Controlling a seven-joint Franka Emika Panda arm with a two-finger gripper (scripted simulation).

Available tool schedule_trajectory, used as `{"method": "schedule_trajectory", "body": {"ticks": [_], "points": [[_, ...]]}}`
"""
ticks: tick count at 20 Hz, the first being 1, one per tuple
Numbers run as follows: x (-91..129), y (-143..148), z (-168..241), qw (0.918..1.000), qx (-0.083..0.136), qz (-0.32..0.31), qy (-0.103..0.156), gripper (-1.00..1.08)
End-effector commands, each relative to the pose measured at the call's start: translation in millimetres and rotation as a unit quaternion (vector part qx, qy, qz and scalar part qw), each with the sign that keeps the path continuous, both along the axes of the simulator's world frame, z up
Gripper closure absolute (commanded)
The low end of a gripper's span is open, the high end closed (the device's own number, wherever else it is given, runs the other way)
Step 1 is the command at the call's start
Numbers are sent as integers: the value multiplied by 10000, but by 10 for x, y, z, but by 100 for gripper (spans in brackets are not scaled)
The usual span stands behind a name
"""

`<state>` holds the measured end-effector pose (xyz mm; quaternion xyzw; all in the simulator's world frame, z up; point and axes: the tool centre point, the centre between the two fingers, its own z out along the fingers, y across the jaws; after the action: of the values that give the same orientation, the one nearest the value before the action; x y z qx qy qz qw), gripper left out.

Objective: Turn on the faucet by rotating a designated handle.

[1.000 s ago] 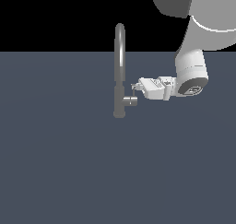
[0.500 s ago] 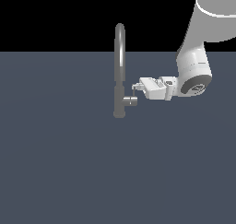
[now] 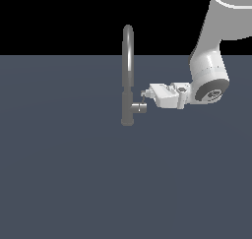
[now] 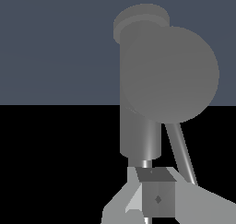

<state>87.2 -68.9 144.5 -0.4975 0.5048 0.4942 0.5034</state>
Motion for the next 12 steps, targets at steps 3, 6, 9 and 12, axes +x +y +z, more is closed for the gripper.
{"method": "schedule_trajectory", "body": {"ticks": [3,6,9,12], "points": [[-130,1,9,10000,20,34,13,108],[-204,1,10,10000,22,36,12,108],[-173,4,42,10000,7,21,-32,108],[-267,5,-14,10000,11,26,-22,108]]}}
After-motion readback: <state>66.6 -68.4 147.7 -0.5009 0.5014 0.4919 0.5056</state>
